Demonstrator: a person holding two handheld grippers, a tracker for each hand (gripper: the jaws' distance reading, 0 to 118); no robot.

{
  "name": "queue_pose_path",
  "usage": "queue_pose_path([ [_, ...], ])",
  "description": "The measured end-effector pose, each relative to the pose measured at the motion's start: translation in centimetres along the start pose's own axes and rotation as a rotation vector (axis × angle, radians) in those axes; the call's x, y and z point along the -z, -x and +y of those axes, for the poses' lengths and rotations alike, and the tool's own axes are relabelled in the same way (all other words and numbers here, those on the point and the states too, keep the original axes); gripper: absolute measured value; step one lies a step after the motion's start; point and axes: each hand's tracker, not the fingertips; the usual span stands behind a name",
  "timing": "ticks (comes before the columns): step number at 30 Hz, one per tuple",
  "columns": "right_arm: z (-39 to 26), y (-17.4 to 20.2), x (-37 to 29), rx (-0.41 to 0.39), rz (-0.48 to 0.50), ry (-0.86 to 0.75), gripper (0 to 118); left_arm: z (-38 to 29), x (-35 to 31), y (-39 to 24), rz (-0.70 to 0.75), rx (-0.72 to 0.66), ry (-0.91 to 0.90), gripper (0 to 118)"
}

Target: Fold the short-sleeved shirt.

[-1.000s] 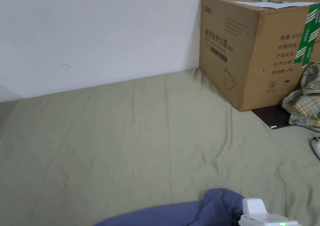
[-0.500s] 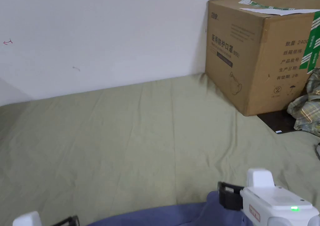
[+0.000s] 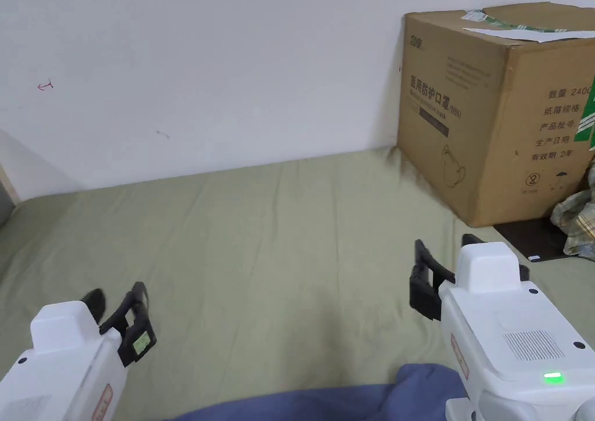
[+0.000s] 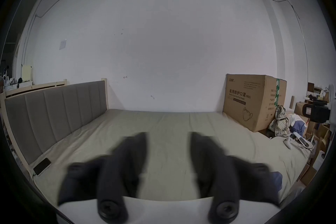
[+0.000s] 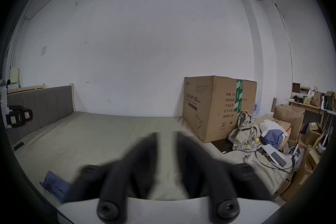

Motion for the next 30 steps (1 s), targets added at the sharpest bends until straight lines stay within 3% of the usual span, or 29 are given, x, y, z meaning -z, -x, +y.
queue_pose_path([
  [1,0.0,0.2,0.0,-0.008,-0.007,-0.004,0,-0.1,0.0,-0.1,0.0,-0.003,-0.006,0],
  [9,-0.5,0.4,0.4,-0.023,0.012,0.014,0,-0.5,0.4,1.2,-0.032,-0.033,0.053,0],
  [12,-0.7,0.3,0.7,-0.019,0.017,0.025,0,-1.3,1.8,3.5,-0.055,-0.133,0.198,0],
  [17,-0.9,0.4,1.0,-0.028,0.022,0.041,0,-5.5,5.1,10.1,-0.172,-0.423,0.528,0],
  [24,-2.4,0.8,1.8,-0.037,0.017,0.082,0,-13.1,7.4,16.8,-0.193,-0.542,0.789,1],
  [25,-2.6,0.8,2.0,-0.04,0.016,0.091,0,-13.9,7.7,17.4,-0.207,-0.562,0.81,8],
  [26,-3.0,0.9,2.2,-0.041,0.015,0.1,0,-14.9,7.9,18.0,-0.19,-0.59,0.835,26],
  [29,-3.8,0.9,2.7,-0.046,0.011,0.13,0,-17.0,8.7,19.0,-0.178,-0.602,0.852,103],
  [30,-4.0,0.9,2.8,-0.047,0.011,0.135,0,-17.4,8.6,18.9,-0.168,-0.594,0.86,111],
])
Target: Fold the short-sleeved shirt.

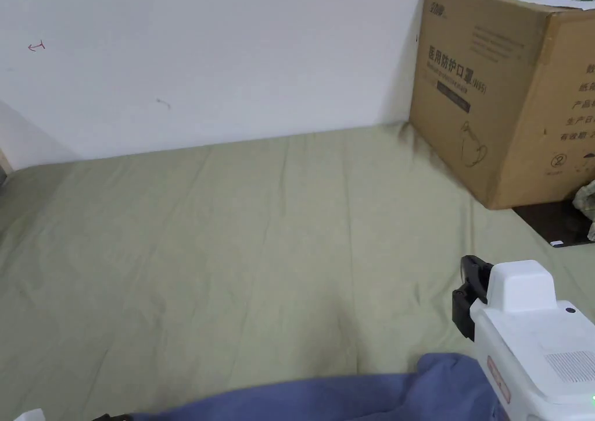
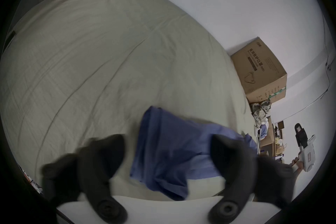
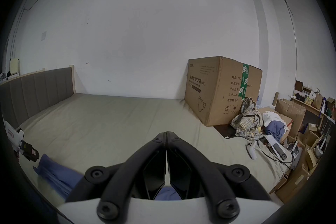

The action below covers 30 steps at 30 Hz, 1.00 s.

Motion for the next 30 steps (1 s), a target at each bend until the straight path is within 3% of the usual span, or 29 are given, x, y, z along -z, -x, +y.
queue_pose_path([
  [3,-0.4,0.1,0.5,-0.016,-0.005,0.023,0,0.0,1.1,0.8,-0.007,0.002,0.005,109],
  [4,-0.6,0.1,0.6,-0.019,-0.005,0.028,0,-0.1,1.5,1.1,-0.01,0.001,0.007,105],
  [6,-0.7,0.0,0.9,-0.018,-0.006,0.04,0,-0.2,2.5,1.2,-0.024,0.01,0.021,83],
  [11,-0.9,-0.3,1.0,-0.019,-0.019,0.05,0,-0.8,4.1,0.5,-0.007,0.086,0.027,74],
  [16,-0.8,-1.1,0.8,-0.006,-0.03,0.048,0,-1.5,3.8,-0.3,0.025,0.141,0.029,34],
  [17,-0.8,-1.2,0.7,-0.002,-0.032,0.046,0,-1.6,3.6,-0.5,0.02,0.144,0.028,18],
  [18,-0.8,-1.4,0.5,0.004,-0.033,0.046,0,-1.7,3.6,-0.9,0.0,0.15,0.03,14],
  [21,-0.7,-1.8,0.2,0.021,-0.032,0.041,0,-2.3,3.2,-3.1,0.068,0.265,0.023,10],
  [30,0.1,-2.9,-1.0,0.029,-0.023,0.015,0,-0.5,-2.4,-4.8,0.066,0.207,-0.092,7],
])
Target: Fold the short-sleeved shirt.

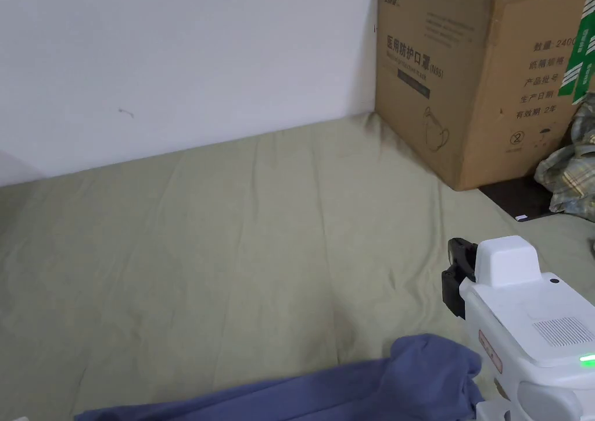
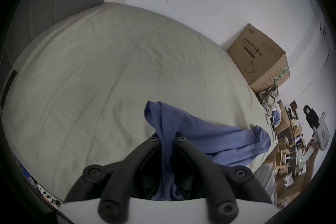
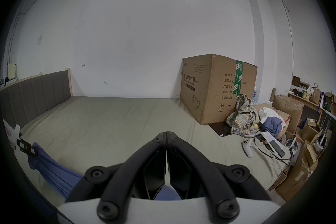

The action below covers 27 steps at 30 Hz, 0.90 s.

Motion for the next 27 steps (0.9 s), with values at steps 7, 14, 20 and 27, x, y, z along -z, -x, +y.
queue_pose_path([
  [7,0.6,-0.4,-0.3,0.006,0.009,-0.019,0,1.2,-4.4,1.4,0.145,-0.014,-0.029,7],
  [14,0.5,-0.7,-0.3,0.007,0.021,-0.021,0,0.9,-4.7,-3.3,0.133,0.014,0.006,7],
  [20,0.6,-0.9,-0.5,0.002,0.023,-0.021,0,0.3,-2.6,-11.1,0.013,0.079,0.09,7],
  [27,0.5,-1.3,-0.8,-0.009,0.024,-0.02,0,-1.6,4.0,-16.9,-0.079,0.11,0.194,7],
])
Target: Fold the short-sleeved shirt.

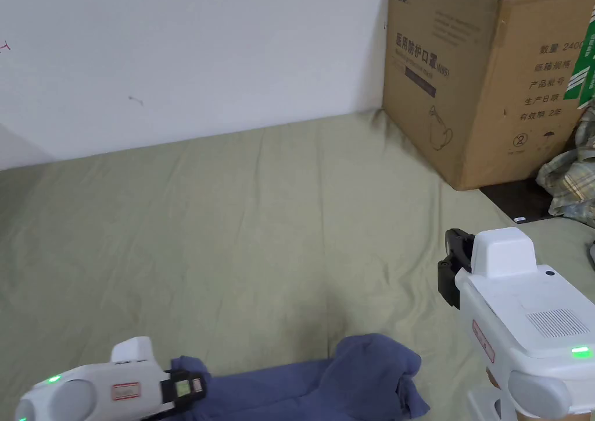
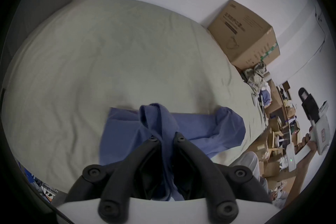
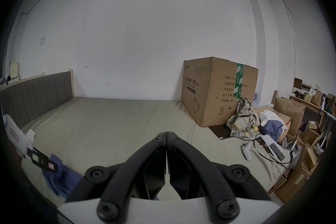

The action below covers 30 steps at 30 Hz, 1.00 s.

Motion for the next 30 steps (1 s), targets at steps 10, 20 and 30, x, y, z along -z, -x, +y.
queue_pose_path([
  [10,-0.4,-0.6,-0.1,-0.004,-0.011,0.017,0,-1.6,9.2,-3.2,0.097,0.052,0.116,25],
  [20,-0.3,-1.3,-0.6,0.015,-0.029,0.007,0,-1.3,1.7,-5.1,-0.003,0.097,-0.154,109],
  [30,0.1,-1.3,-0.9,0.014,-0.022,-0.005,0,-2.3,-2.8,-0.4,0.201,0.166,-0.398,16],
])
